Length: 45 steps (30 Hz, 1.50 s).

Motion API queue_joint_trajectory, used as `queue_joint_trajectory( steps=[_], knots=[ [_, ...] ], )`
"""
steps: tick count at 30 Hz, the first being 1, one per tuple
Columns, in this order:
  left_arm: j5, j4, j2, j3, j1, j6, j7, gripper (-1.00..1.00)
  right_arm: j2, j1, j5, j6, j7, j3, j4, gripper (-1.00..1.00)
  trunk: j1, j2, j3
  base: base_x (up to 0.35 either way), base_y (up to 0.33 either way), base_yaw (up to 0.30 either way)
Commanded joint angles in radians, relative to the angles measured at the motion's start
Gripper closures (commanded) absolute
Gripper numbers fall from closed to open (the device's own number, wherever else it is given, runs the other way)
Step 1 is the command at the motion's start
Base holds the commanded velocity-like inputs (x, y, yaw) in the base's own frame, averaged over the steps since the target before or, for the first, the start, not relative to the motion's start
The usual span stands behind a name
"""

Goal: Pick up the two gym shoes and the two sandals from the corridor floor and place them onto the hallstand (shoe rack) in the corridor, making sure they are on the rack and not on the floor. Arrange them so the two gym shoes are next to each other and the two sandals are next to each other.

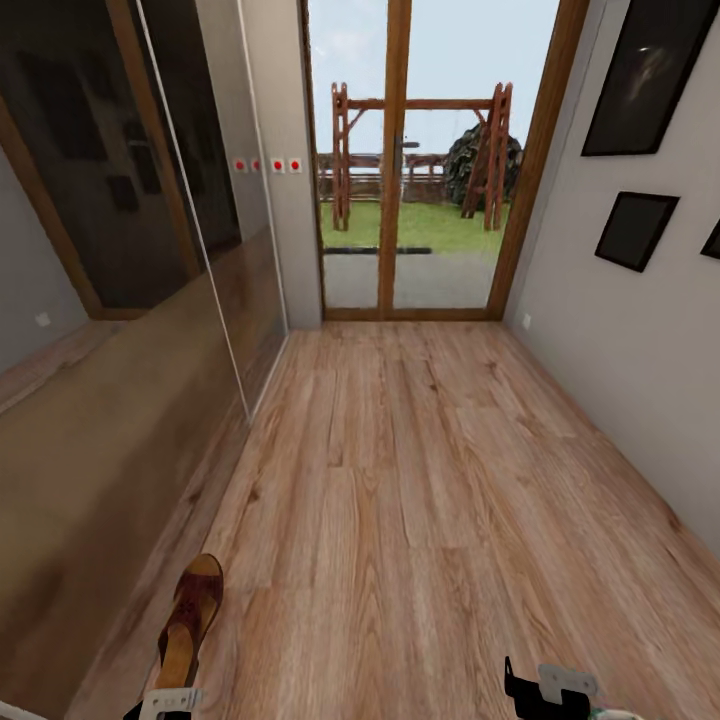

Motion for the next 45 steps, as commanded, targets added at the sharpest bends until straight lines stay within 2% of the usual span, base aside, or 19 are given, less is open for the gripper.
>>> queue_joint_trajectory(
  steps=[1, 35, 45],
  knots=[
    [-0.013, 0.001, -0.001, 0.009, -0.001, -0.003, -0.005, 1.00, 0.000, -0.001, 0.000, -0.004, 0.001, -0.005, 0.001, -1.00, 0.000, 0.000, -0.001, 0.338, 0.000, 0.000],
    [-0.013, 0.001, -0.001, 0.009, -0.001, -0.003, -0.005, 1.00, 0.000, -0.001, 0.000, -0.004, 0.003, -0.005, 0.001, -1.00, 0.000, 0.000, -0.001, 0.338, 0.000, -0.001],
    [-0.013, 0.001, -0.002, 0.009, -0.001, -0.003, -0.005, 1.00, 0.000, -0.001, 0.000, -0.004, 0.003, -0.005, 0.001, -1.00, 0.000, 0.000, -0.001, 0.338, 0.000, -0.157]
  ],
)
